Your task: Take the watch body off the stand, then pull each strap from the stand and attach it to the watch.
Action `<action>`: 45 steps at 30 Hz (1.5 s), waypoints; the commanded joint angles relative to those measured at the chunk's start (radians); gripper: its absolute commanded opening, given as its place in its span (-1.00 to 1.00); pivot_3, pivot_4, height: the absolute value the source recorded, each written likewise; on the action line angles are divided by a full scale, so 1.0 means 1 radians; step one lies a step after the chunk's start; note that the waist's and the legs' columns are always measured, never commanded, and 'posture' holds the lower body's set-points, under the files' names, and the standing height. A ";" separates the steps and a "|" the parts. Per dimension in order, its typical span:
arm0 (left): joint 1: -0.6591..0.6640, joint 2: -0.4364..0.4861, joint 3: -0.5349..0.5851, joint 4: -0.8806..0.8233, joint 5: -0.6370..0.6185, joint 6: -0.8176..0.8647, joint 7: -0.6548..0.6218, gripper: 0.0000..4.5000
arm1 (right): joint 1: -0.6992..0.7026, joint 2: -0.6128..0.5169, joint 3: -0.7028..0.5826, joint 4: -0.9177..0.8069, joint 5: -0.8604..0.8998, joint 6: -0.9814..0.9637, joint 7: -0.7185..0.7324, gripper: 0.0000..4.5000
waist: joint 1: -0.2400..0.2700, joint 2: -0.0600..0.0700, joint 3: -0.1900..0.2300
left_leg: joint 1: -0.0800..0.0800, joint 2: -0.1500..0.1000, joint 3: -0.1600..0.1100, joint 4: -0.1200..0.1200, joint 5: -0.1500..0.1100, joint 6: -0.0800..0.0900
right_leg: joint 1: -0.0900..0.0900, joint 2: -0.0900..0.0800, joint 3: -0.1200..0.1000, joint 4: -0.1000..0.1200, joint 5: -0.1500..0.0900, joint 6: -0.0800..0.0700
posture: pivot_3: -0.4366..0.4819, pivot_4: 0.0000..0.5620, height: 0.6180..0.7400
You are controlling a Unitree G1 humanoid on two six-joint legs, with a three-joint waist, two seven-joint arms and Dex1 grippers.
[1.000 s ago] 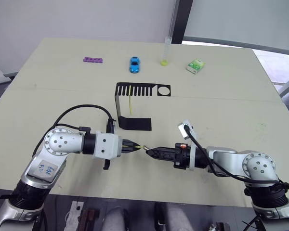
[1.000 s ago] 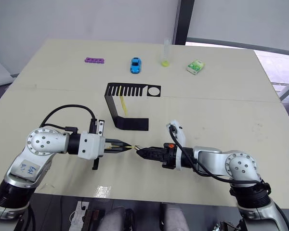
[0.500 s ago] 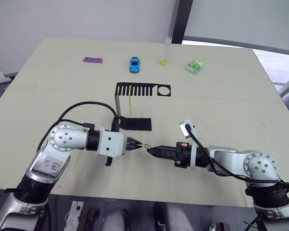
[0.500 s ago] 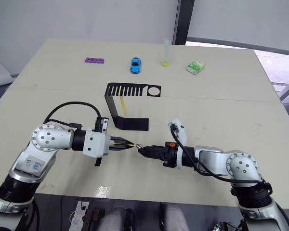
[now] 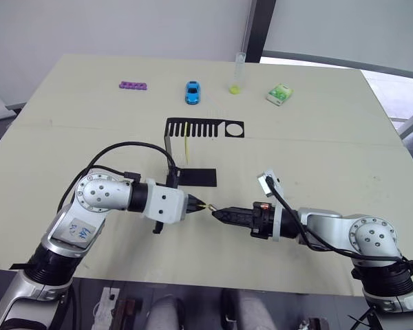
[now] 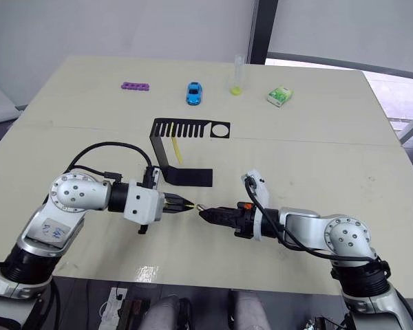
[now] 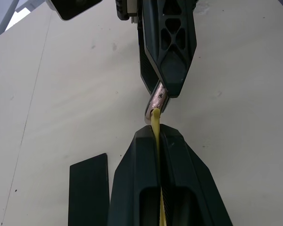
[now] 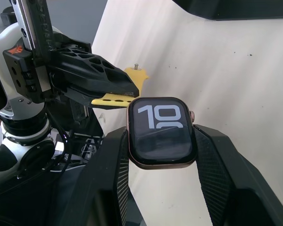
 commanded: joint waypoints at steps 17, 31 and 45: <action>-0.045 -0.072 -0.059 -0.054 0.052 -0.005 0.009 -1.00 | -0.022 0.016 0.027 -0.033 0.054 0.007 0.015 -0.33 | 0.000 0.000 0.000 | 0.000 0.000 0.000 0.000 0.000 0.000 | 0.000 0.000 0.000 0.000 0.000 0.000 | -0.05 -0.47 1.00; -0.063 -0.086 -0.071 -0.032 0.084 -0.023 0.005 -1.00 | -0.024 0.003 0.035 -0.033 0.066 0.017 0.025 -0.33 | 0.000 0.000 0.000 | 0.000 0.000 0.000 0.000 0.000 0.000 | 0.000 0.000 0.000 0.000 0.000 0.000 | -0.05 -0.47 1.00; -0.060 -0.088 -0.071 -0.023 0.098 -0.018 0.011 -1.00 | -0.026 -0.003 0.041 -0.035 0.072 0.019 0.031 -0.33 | 0.000 0.000 0.000 | 0.000 0.000 0.000 0.000 0.000 0.000 | 0.000 0.000 0.000 0.000 0.000 0.000 | -0.05 -0.47 1.00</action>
